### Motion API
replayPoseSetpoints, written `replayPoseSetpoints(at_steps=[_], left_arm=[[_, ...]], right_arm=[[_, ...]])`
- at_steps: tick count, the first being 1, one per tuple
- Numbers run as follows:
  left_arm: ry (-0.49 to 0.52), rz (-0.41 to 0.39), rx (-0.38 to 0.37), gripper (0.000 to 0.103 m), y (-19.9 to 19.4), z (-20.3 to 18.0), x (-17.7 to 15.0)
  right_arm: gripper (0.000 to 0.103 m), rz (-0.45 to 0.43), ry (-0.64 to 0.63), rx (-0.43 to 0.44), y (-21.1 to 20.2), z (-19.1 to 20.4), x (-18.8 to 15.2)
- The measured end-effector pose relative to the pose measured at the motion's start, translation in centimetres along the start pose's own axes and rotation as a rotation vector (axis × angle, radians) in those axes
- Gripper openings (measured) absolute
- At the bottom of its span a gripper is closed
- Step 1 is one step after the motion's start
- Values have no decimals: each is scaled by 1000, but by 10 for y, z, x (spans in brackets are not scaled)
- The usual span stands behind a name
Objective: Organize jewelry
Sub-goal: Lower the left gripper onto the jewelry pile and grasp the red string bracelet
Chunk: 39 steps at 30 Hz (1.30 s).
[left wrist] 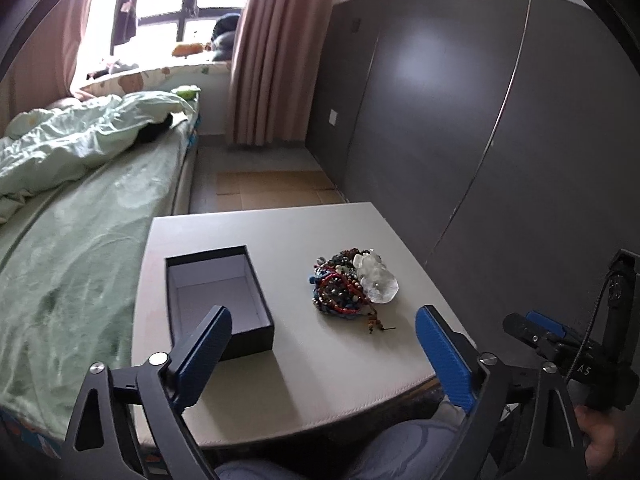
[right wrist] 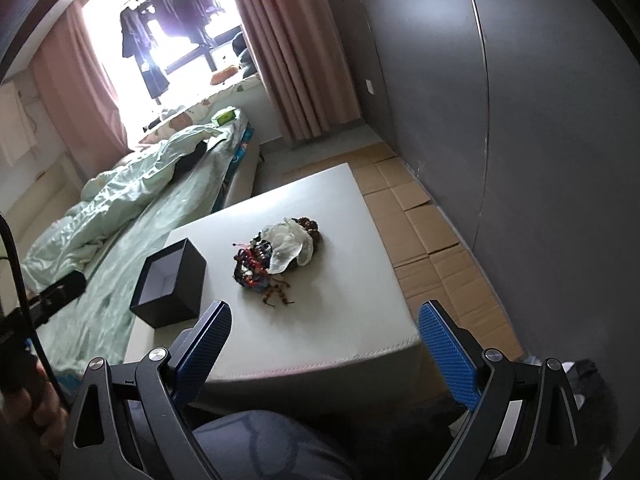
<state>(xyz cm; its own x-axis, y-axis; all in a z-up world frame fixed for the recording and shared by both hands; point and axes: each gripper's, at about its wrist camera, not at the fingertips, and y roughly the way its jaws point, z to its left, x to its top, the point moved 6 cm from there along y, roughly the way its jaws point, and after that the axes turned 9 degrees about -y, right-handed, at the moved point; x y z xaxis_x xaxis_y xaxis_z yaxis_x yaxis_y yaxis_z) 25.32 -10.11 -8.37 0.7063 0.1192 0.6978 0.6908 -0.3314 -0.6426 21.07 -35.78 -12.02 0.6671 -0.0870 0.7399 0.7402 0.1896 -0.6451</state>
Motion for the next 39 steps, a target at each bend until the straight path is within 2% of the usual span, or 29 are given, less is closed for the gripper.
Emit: replayPoseSetpoints(at_steps=[2,5,8,12,18,23,28,35,36,38,39], left_arm=[[-8,25,-11,83,12,0,4],[-10,70,-17,74,32,-2,9],[0,108,-27,70,51,-5,12],[4,159,-47,66,74,-8,13],[-14,246,-73,57,113,-14,10],[-107,319,-90,43,145,-9,8],[-169,366,-107,34,167,-7,5],[-192,376,-67,31,187,-7,7],[-188,374,-58,27,189,-7,6],[-188,376,-33,12,191,-4,3],[-195,374,-30,8,191,-2,3]], right_arm=[[94,4,3,1,4,-4,4],[85,16,13,24,13,-6,8],[75,38,20,39,24,-8,9],[69,59,39,76,39,-11,10],[66,83,62,121,58,-13,11],[65,100,89,144,72,-17,11],[65,110,106,155,83,-22,13],[65,125,127,168,95,-26,15],[65,126,130,170,96,-27,15],[65,128,136,178,102,-25,16],[65,130,138,181,103,-25,16]])
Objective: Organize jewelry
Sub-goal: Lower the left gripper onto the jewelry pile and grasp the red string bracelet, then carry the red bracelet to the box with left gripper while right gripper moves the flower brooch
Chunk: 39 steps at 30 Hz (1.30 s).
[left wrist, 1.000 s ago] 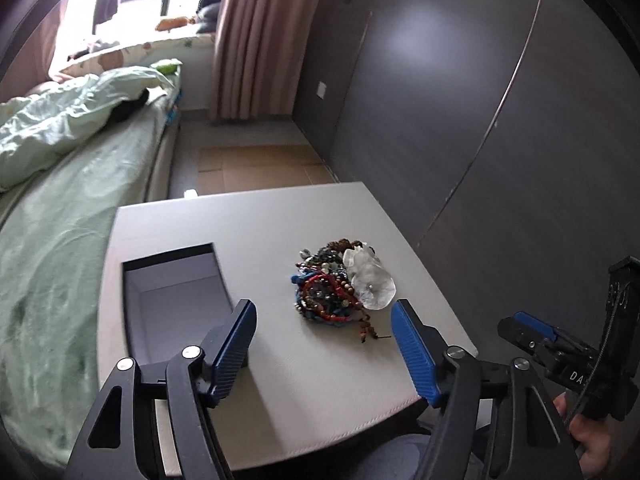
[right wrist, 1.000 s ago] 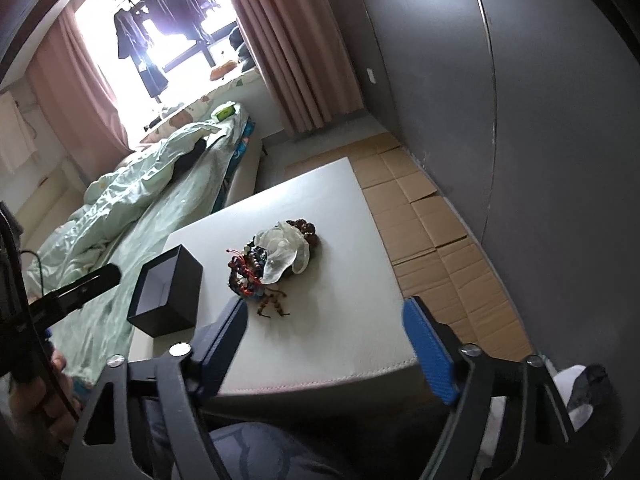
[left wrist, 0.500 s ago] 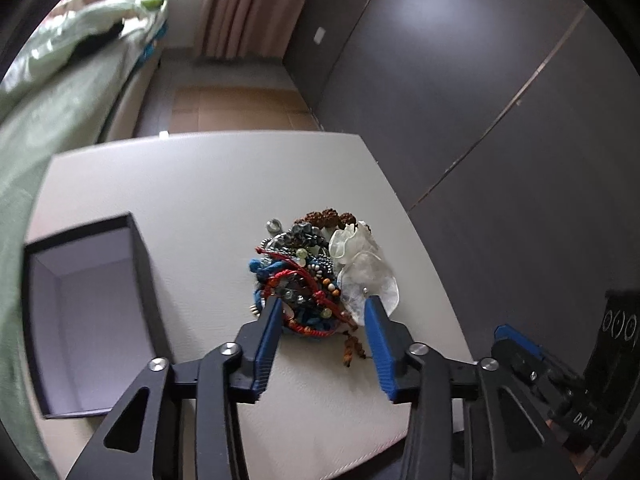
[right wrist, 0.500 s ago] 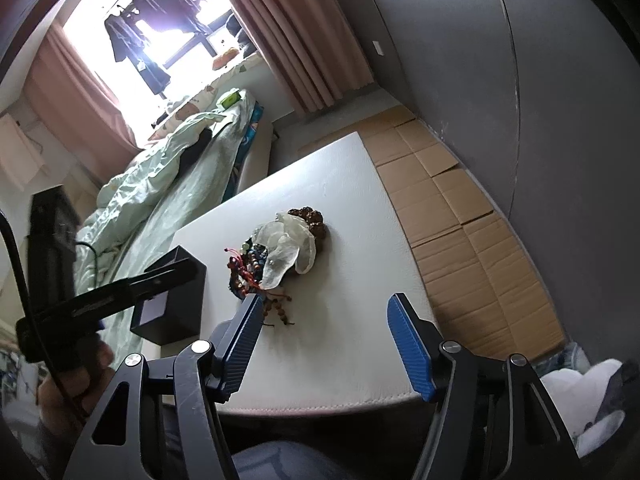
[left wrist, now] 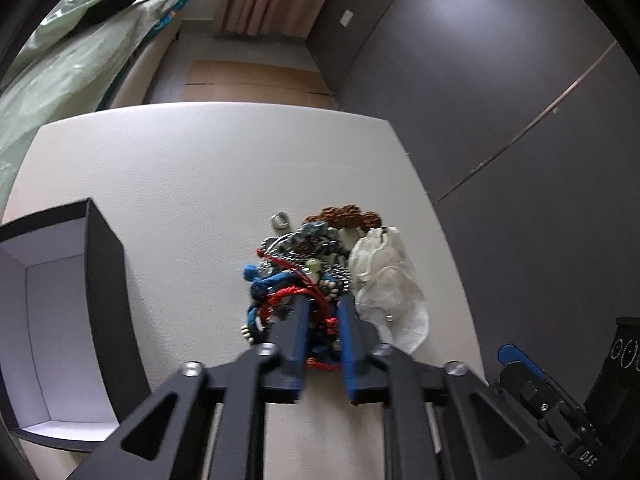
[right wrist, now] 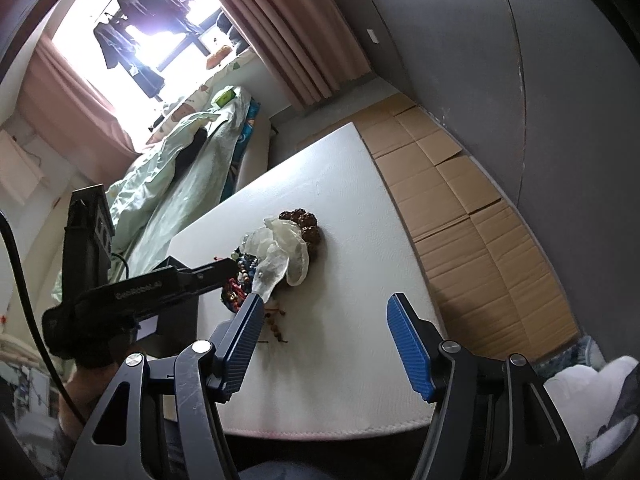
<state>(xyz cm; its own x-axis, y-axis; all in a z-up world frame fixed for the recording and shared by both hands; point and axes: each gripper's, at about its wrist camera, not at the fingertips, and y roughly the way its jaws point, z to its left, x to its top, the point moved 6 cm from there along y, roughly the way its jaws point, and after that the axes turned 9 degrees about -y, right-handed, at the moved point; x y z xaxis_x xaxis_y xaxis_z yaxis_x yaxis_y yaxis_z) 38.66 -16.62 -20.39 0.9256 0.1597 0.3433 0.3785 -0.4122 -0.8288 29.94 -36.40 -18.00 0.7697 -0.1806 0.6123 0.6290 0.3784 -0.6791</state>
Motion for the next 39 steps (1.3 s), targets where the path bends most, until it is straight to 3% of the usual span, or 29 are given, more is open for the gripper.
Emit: replayPoseSetpoints(at_steps=[6,13,22,23,24,26,32,39], left_arm=[[-10,-39,-12,4,-13,6,1],[-23,-77,-38,4,-37,9,5],[-22,-152,-66,3,-82,14,17],[-22,-159,-67,3,-86,15,18],[-23,-167,-68,3,-91,16,19],[-24,-181,-69,3,-98,18,19],[-30,-216,-72,3,-120,27,21],[-45,-267,-76,3,-151,44,20]], right_arm=[[59,28,49,73,20,8,3],[58,45,90,118,40,21,14],[59,141,154,178,89,31,11],[53,129,159,193,89,32,12],[32,120,164,203,88,31,13],[5,116,177,226,90,31,13],[5,-12,166,296,62,43,21],[3,-84,108,335,43,73,29]])
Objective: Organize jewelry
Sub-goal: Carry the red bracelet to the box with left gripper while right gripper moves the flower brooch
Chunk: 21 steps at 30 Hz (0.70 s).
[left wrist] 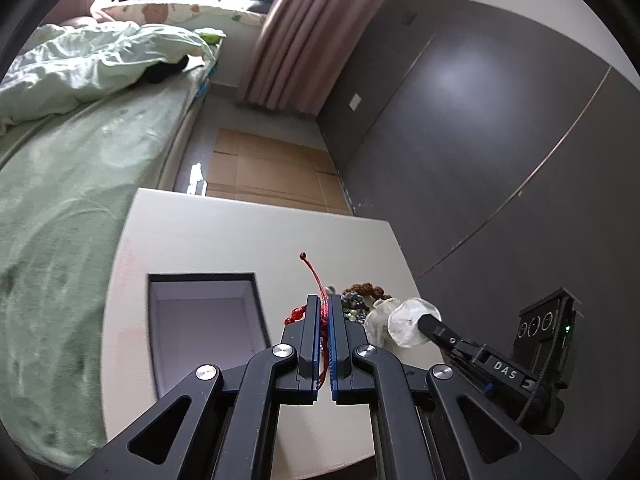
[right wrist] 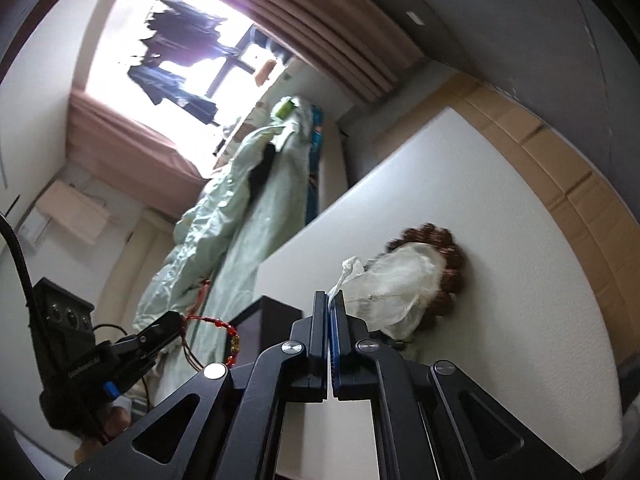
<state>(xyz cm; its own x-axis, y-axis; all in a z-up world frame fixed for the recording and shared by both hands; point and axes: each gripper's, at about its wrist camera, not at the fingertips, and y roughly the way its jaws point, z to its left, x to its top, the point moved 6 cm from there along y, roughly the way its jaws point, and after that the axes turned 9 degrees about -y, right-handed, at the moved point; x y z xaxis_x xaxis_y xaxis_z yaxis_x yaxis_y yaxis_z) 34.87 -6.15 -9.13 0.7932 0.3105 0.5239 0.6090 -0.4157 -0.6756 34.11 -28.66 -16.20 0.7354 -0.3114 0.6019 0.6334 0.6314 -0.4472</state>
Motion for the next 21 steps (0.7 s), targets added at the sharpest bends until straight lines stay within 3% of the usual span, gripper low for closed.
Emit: replayPoseSetpoints(at_steps=[14,21], left_arm=[[-13,-90,5,2,-57,37,19],[-5,-119,11,2,-74,47,28]], right_arm=[[3,-83,-118,167,7,89,18],[3,-63,-179,270,30,132,15]])
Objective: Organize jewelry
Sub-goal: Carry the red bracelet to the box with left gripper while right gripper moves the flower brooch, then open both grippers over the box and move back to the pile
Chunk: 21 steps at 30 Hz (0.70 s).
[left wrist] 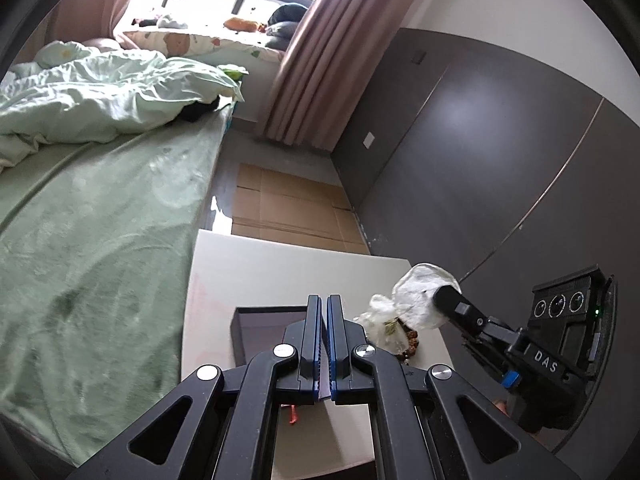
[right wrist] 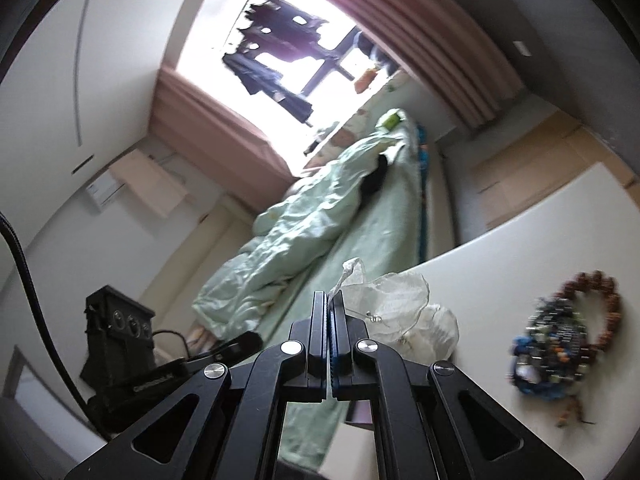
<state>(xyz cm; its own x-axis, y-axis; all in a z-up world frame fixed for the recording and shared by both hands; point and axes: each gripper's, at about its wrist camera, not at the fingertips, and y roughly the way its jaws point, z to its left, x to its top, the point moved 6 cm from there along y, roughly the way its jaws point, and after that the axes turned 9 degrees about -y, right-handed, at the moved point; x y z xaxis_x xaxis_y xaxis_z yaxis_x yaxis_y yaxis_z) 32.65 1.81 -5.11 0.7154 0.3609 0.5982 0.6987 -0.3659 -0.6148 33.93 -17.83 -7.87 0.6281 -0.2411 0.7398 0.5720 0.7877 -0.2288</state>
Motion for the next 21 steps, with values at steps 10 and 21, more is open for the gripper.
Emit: replayPoseSetpoints(at_steps=[10,21], left_arm=[[-23,6,10,2,8,17,1],[-25,113,63,38,41,16,-17]], right_arm=[[3,100,64,76,38,-13,-24],[79,209,186,-72,32,-56,-48]])
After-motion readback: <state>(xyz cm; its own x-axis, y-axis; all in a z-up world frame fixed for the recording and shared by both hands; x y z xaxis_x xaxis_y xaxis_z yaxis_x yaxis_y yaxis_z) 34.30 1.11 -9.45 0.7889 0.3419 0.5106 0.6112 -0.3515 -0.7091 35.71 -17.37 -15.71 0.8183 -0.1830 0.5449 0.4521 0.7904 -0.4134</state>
